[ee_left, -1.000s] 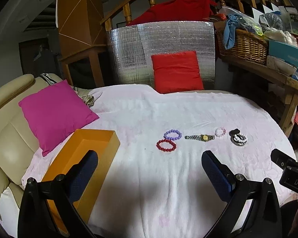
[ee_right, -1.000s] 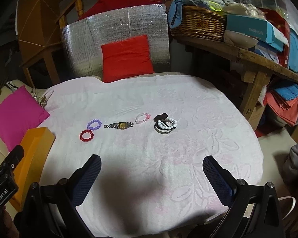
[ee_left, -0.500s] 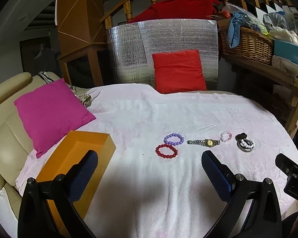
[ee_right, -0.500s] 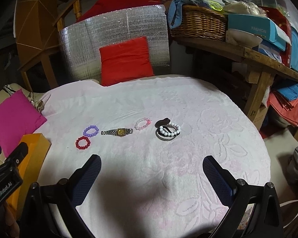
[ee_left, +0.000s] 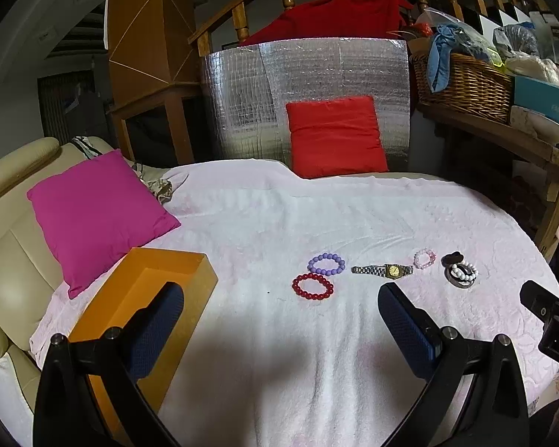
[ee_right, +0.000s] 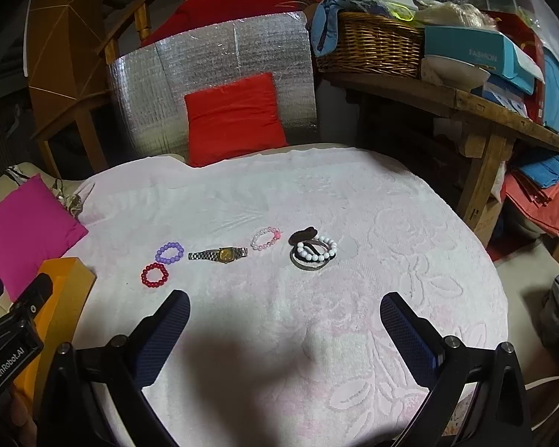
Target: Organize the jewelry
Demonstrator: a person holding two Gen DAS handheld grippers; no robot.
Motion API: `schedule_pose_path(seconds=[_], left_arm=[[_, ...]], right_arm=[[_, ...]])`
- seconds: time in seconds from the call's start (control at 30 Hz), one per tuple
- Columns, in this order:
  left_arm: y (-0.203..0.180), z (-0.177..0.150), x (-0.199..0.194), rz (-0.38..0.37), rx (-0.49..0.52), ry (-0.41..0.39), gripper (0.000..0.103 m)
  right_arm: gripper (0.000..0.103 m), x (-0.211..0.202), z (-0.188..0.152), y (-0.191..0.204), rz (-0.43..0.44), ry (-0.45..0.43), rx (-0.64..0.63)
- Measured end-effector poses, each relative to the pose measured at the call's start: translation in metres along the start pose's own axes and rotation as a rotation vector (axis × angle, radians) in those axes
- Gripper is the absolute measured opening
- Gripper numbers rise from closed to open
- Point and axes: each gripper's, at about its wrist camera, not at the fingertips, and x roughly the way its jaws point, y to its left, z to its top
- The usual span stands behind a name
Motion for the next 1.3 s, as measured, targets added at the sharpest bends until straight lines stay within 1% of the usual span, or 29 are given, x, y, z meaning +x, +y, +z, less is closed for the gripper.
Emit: schedule_pose_path(seconds=[0.27,0.37,0.47,0.5,0.53,0.6,0.67,0.73,0.8,0.83,0.87,0.9,0.93,0.97,1.07,1.13,1.2,1.3], left_arm=[[0.001,0.006,0.009,0.006,0.006,0.006,0.103],[0.001,0.01,0.023,-0.025,-0.008,0.023,0.103],[0.005,0.014,0.049,-0.109,-0.046,0.05,0.103],[0.007,0.014,0.063,-0.14,-0.066,0.069,0.103],[0.008,0.013,0.074,-0.157,-0.077,0.084,0.103],[0.008,0.009,0.096,-0.173,-0.084,0.113,0.103],[0.008,0.001,0.12,-0.159,-0.064,0.134,0.103],[0.009,-0.006,0.136,-0.157,-0.046,0.144,0.103],[0.011,-0.013,0.151,-0.128,-0.026,0.164,0.103],[0.01,-0.016,0.155,-0.116,-0.01,0.147,0.103],[0.01,-0.018,0.158,-0.104,0.008,0.139,0.103],[0.007,-0.02,0.164,-0.087,0.034,0.154,0.103],[0.003,-0.021,0.169,-0.102,0.05,0.175,0.103],[0.001,-0.022,0.169,-0.131,0.054,0.171,0.103],[-0.013,-0.023,0.17,-0.155,0.102,0.163,0.103],[-0.02,-0.024,0.168,-0.184,0.126,0.149,0.103],[-0.029,-0.023,0.167,-0.203,0.151,0.143,0.103],[-0.037,-0.021,0.167,-0.221,0.161,0.13,0.103]], right_arm=[[0.103,0.01,0.008,-0.001,0.023,0.01,0.006],[0.103,0.021,0.01,-0.011,0.032,0.016,0.029],[0.103,0.038,0.011,-0.029,0.058,0.028,0.038],[0.103,0.045,0.011,-0.037,0.068,0.038,0.047],[0.103,0.053,0.011,-0.046,0.078,0.049,0.064],[0.103,0.067,0.012,-0.061,0.1,0.069,0.104],[0.103,0.087,0.015,-0.077,0.151,0.118,0.155],[0.097,0.109,0.018,-0.089,0.207,0.166,0.207],[0.086,0.126,0.019,-0.094,0.244,0.199,0.232],[0.081,0.135,0.02,-0.097,0.268,0.218,0.252],[0.071,0.146,0.021,-0.1,0.294,0.243,0.279],[0.065,0.155,0.022,-0.103,0.317,0.269,0.308],[0.062,0.165,0.022,-0.107,0.337,0.293,0.344],[0.059,0.174,0.023,-0.111,0.343,0.312,0.384],[0.052,0.193,0.029,-0.121,0.358,0.333,0.469],[0.052,0.205,0.031,-0.128,0.372,0.339,0.531],[0.046,0.217,0.033,-0.134,0.374,0.352,0.586],[0.045,0.233,0.032,-0.14,0.347,0.38,0.642]])
